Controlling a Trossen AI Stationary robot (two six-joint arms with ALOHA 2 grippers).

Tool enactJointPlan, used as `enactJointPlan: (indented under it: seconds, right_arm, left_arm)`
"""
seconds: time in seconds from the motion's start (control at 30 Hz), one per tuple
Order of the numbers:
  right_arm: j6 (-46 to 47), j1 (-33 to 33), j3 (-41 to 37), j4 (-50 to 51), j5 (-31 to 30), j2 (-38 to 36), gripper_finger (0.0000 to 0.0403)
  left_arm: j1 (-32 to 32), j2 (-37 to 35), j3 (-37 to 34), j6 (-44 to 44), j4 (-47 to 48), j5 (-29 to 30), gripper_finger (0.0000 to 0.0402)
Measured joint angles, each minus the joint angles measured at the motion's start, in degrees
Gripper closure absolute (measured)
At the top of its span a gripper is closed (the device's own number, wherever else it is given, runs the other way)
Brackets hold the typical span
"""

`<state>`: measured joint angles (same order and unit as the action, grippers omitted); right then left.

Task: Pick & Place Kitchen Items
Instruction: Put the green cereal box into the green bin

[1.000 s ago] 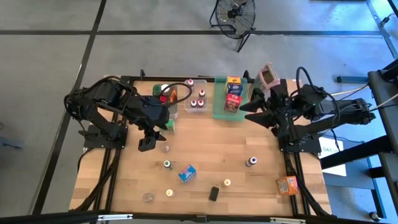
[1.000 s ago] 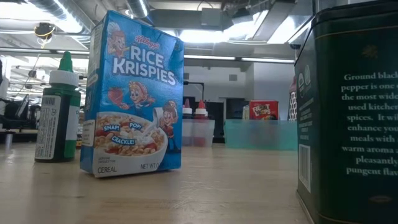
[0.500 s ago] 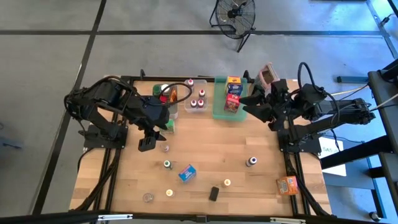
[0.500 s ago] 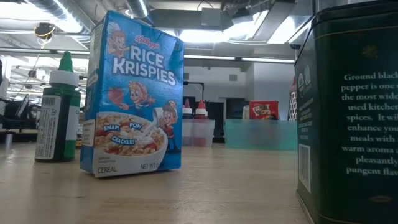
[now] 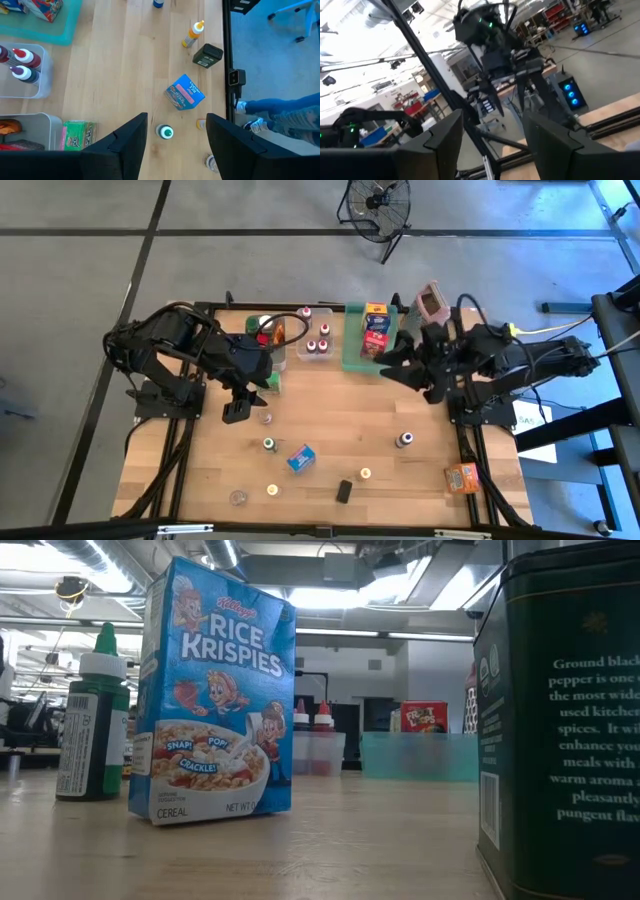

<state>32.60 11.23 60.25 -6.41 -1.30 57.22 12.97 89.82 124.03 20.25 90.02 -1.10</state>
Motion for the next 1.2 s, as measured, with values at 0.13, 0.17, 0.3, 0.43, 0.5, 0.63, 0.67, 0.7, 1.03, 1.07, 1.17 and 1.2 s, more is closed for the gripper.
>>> enactJointPlan:
  seconds: [0.13, 0.17, 0.3, 0.43, 0.5, 0.63, 0.67, 0.7, 1.03, 1.07, 1.17, 1.2]
  right_arm:
    - [-0.02, 1.27, 0.0, 0.15, 0.07, 1.28, 0.0194]
    - [-0.04, 1.59, 0.0, 0.17, 0.58, 1.44, 0.0194]
    - [-1.56, 2.46, 0.0, -0.14, 5.43, 2.11, 0.0194]
    - [-3.52, 2.94, -0.02, -0.39, 11.77, 2.07, 0.0194]
    - [-5.08, 3.37, -0.02, -0.57, 14.98, 2.05, 0.0194]
    - [-9.37, 3.96, -0.02, -0.76, 20.86, 2.03, 0.0194]
    - [-10.29, 3.95, -0.02, -0.75, 22.01, 2.03, 0.0194]
    - [-11.05, 3.92, 0.0, -0.72, 22.97, 2.02, 0.0194]
    - [-15.5, 2.77, 0.0, 4.79, 27.04, 0.27, 0.0194]
    - [-15.5, 2.51, 0.0, 5.38, 27.04, 0.04, 0.0194]
    - [-15.51, 1.42, 0.0, 6.79, 27.05, -0.64, 0.0194]
    - [-15.52, 1.03, 0.0, 7.28, 27.07, -0.78, 0.0194]
  left_arm:
    - [0.0, 0.0, 0.0, -0.02, 0.0, 0.0, 0.0203]
    - [0.0, 0.0, 0.0, 0.0, 0.0, 0.0, 0.0203]
    - [0.0, 0.01, 0.0, -0.01, 0.0, 0.0, 0.0203]
    - [0.0, 0.01, 0.0, 0.0, 0.0, 0.0, 0.0203]
    - [0.0, 0.02, 0.0, 0.0, 0.0, 0.0, 0.0203]
    - [0.0, 0.02, 0.0, 0.0, 0.0, 0.0, 0.0203]
    - [0.0, 0.02, 0.0, -0.01, 0.0, 0.0, 0.0203]
    - [0.0, 0.0, 0.0, -0.01, 0.0, 0.0, 0.0203]
    - [0.0, 0.02, 0.0, -20.67, 0.0, 2.99, 0.0203]
    - [0.0, 0.02, 0.0, -21.35, 0.0, 3.02, 0.0203]
    - [0.0, 0.02, 0.0, -20.38, -0.99, 3.02, 0.0203]
    - [0.01, 0.07, 0.0, -17.52, -2.51, 2.93, 0.0203]
